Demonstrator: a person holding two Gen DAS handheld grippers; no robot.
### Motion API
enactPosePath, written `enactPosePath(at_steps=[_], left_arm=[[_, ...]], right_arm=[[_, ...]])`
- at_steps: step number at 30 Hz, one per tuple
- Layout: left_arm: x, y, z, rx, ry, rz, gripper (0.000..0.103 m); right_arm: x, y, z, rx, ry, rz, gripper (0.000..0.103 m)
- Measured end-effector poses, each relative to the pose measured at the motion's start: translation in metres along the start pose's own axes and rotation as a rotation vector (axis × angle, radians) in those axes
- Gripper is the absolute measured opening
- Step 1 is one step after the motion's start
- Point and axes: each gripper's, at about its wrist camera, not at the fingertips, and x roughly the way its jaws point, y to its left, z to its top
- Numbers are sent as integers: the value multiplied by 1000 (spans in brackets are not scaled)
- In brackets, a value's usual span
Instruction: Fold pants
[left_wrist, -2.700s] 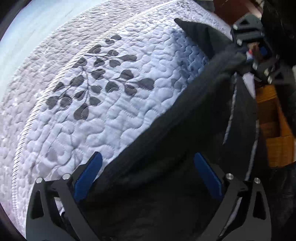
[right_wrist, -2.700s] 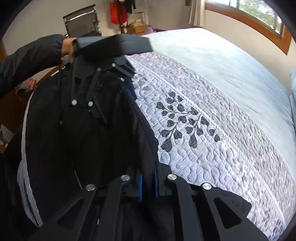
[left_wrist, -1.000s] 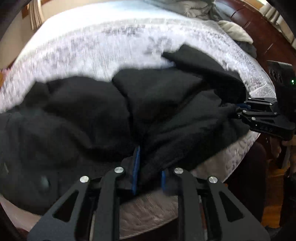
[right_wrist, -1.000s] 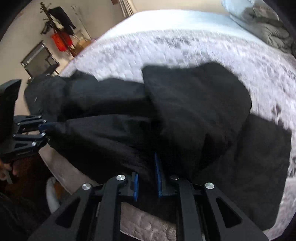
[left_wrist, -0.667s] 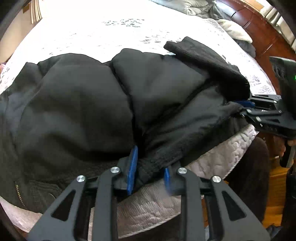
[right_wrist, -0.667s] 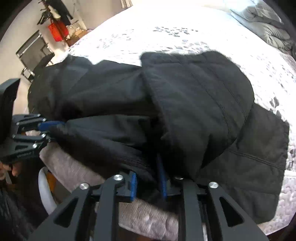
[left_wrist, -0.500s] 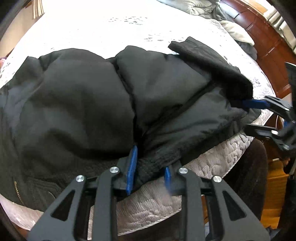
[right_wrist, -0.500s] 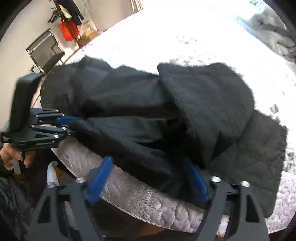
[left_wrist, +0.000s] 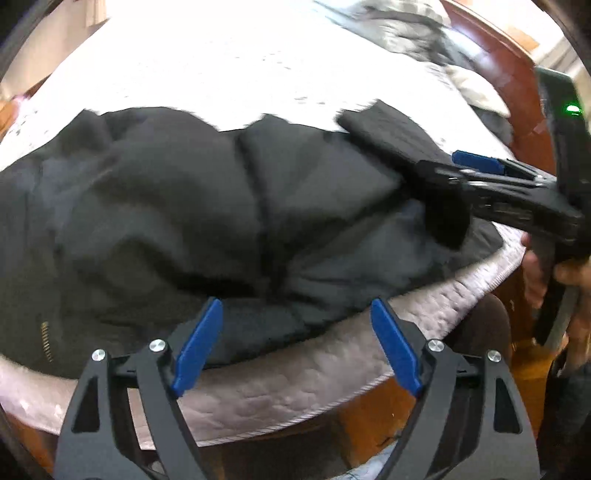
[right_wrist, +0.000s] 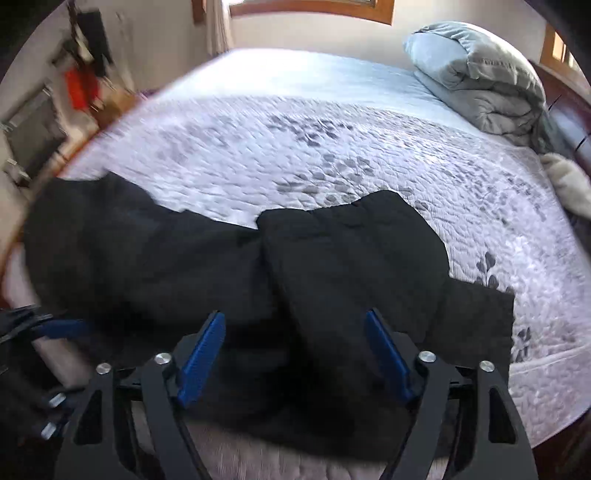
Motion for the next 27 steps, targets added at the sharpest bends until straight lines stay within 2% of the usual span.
enactPosePath(at_steps=[4, 5, 7, 8, 10, 11, 12, 14, 17, 21, 24, 27], left_arm=[[-6, 27, 9, -114, -46, 71, 82], [-9, 33, 15, -133, -66, 110, 82], [-12, 39, 19, -149, -77, 153, 82], [-12, 40, 20, -156, -79, 156, 82], [-11, 41, 22, -165, -80, 159, 85], [-10, 41, 22, -167, -79, 160, 86], [-10, 41, 22, -166, -79, 160, 86], [-9, 38, 21, -153, -77, 170, 86], [-8, 35, 21, -141, -78, 177, 87], [-6, 30, 20, -143, -81, 173, 87], [-5, 31, 18, -144, -81, 175, 88], [-6, 32, 13, -144, -79, 166, 88]], right_arm=[[40, 9, 13, 27, 55, -64, 71], [49, 11, 15, 29, 75, -81, 70], [62, 8, 18, 34, 106, -150, 63], [64, 4, 18, 48, 113, -168, 53], [64, -7, 18, 93, 117, -166, 47], [64, -11, 18, 107, 117, -158, 33], [60, -19, 16, 135, 112, -137, 22], [49, -33, 13, 201, 85, -92, 15], [22, -59, 4, 313, 24, -13, 12], [-27, -112, -22, 475, -82, 16, 12], [-48, -150, -48, 579, -105, -9, 12], [-56, -182, -78, 647, -88, -85, 12]])
